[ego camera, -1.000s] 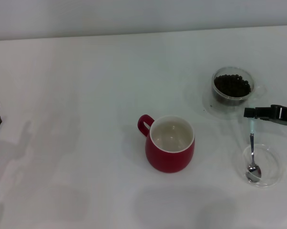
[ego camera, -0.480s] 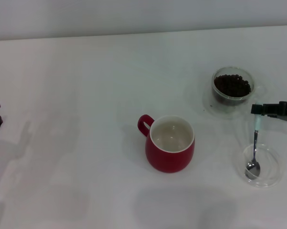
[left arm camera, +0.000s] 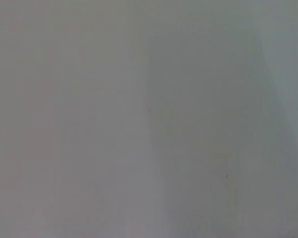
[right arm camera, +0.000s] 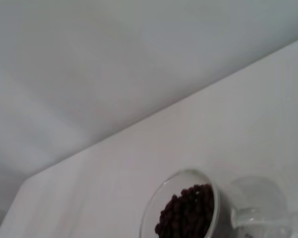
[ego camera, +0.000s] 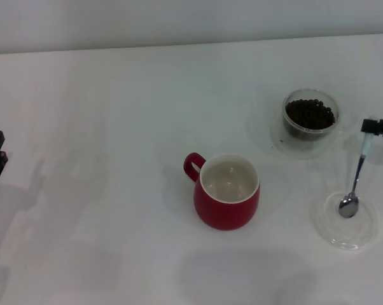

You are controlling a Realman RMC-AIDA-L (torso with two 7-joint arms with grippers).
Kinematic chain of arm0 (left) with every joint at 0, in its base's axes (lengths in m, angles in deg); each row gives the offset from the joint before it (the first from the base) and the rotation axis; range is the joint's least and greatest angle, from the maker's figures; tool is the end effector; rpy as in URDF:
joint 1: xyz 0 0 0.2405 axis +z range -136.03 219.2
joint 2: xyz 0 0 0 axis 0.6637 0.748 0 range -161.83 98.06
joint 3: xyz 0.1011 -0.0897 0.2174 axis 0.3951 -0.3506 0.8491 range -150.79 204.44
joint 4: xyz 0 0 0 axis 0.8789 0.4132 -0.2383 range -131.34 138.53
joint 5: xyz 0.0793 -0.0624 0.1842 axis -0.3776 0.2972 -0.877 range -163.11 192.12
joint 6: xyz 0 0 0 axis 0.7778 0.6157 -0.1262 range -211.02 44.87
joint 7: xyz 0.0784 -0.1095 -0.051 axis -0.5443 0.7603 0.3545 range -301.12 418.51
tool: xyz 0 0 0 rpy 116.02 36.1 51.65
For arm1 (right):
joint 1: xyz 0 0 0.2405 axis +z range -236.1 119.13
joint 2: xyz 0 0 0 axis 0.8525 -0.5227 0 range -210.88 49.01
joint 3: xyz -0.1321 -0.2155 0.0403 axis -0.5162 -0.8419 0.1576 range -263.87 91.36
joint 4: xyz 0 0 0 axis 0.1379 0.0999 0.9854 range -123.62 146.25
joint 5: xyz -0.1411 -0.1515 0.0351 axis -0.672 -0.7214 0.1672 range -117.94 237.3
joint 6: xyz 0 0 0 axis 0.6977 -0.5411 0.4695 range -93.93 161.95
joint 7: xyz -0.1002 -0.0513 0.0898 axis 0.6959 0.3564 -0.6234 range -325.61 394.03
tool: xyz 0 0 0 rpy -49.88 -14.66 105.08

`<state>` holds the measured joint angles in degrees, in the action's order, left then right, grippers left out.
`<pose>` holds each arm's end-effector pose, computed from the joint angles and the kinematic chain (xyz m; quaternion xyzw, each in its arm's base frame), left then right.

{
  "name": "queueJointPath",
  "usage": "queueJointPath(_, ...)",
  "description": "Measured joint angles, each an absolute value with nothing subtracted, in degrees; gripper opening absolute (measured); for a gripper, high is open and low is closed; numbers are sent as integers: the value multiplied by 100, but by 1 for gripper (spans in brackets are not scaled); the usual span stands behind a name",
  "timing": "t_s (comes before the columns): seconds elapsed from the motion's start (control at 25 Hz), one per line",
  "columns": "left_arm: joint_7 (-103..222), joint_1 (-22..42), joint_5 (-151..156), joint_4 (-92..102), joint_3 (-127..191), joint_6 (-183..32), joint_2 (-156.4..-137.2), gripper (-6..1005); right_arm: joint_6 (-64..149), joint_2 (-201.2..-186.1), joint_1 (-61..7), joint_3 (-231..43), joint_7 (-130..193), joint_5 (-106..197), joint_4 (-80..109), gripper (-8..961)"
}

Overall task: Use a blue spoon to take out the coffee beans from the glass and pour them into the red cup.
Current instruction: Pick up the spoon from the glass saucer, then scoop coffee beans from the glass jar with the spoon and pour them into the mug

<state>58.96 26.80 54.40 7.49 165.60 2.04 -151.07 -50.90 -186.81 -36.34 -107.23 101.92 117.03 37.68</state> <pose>-0.3426 0.2471 -0.0180 -0.7533 -0.0956 -0.2727 0.5908 0.3860 0.2903 0.0915 -0.7232 0.6028 0.2651 0.2081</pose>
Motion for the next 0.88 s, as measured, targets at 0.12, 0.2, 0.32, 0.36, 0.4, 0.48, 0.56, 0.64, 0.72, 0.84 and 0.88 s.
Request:
queueJointPath(0.12, 5896, 2679, 5441, 761, 16561, 203, -15107, 652, -5239, -18667, -3700, -10611, 10194, 11789, 3899, 147)
queueJointPath(0.2, 5890, 2668, 5441, 782, 16561, 203, -15107, 652, -5380, -18667, -3741, -10469, 10201, 11826, 3998, 147)
queueJointPath(0.32, 5886, 2662, 5441, 793, 16560, 203, -15107, 652, -5600, -18682, -3797, -10238, 10262, 11977, 4096, 147)
queueJointPath(0.36, 5886, 2659, 5441, 811, 16561, 203, -15106, 652, -5651, -18685, -3813, -10195, 10284, 12077, 4100, 147)
queueJointPath(0.4, 5882, 2659, 5441, 828, 16561, 205, -15107, 652, -5683, -18685, -3822, -10172, 10302, 12173, 4096, 147)
queueJointPath(0.48, 5880, 2655, 5441, 836, 16561, 217, -15106, 652, -5722, -18695, -3849, -10166, 10333, 12467, 4070, 147)
queueJointPath(0.56, 5879, 2649, 5441, 841, 16560, 234, -15106, 653, -5735, -18715, -3881, -10164, 10345, 12797, 4055, 147)
queueJointPath(0.64, 5878, 2645, 5440, 845, 16561, 243, -15107, 653, -5720, -18736, -3902, -10163, 10391, 13129, 4045, 147)
queueJointPath(0.72, 5875, 2640, 5440, 845, 16560, 246, -15106, 653, -5673, -18766, -3912, -10163, 10458, 13448, 4032, 147)
queueJointPath(0.84, 5827, 2619, 5424, 845, 16589, 236, -15107, 653, -5562, -18841, -3899, -10163, 10606, 13766, 4040, 147)
queueJointPath(0.88, 5817, 2613, 5419, 845, 16596, 230, -15107, 653, -5507, -18869, -3881, -10163, 10685, 13810, 4054, 147)
